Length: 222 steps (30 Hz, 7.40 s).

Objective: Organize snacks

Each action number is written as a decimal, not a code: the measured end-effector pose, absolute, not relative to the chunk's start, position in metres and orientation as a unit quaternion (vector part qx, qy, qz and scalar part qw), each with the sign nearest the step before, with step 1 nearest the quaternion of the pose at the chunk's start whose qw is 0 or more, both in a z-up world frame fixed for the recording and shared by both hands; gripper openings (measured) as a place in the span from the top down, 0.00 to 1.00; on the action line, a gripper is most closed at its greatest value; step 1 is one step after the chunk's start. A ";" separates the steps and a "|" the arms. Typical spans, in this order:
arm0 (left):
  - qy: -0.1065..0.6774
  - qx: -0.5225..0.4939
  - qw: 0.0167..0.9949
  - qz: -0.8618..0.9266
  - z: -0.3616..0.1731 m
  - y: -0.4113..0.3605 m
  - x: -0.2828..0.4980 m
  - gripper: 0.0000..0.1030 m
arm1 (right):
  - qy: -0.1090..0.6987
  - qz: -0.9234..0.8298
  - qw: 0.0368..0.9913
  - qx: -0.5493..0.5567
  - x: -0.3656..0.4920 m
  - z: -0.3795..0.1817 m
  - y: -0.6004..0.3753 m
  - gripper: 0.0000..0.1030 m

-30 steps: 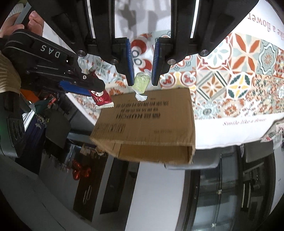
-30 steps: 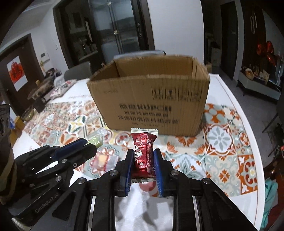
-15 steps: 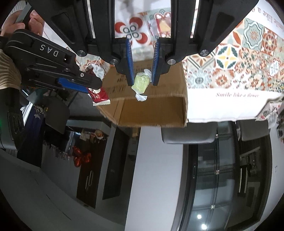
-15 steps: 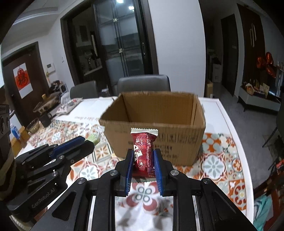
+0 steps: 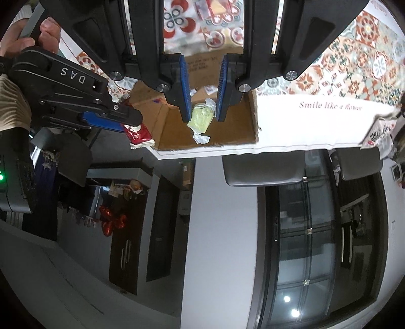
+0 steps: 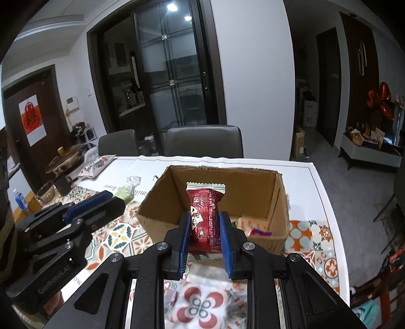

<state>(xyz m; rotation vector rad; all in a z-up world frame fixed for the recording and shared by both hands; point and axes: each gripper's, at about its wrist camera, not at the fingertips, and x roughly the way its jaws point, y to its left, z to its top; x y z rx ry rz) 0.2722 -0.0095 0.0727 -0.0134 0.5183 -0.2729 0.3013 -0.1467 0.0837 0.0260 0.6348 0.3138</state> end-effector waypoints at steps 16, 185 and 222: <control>0.334 -0.022 0.930 -0.151 0.072 -0.013 0.357 0.79 | 0.355 0.145 0.924 0.001 0.369 0.083 -0.146 0.77; 0.382 0.036 0.923 -0.021 0.072 0.005 0.347 0.31 | 0.378 0.085 0.922 -0.016 0.398 0.082 -0.144 0.43; 0.237 0.037 0.971 0.015 0.081 -0.001 0.128 0.00 | 0.256 0.035 0.966 -0.020 0.169 0.087 -0.178 0.10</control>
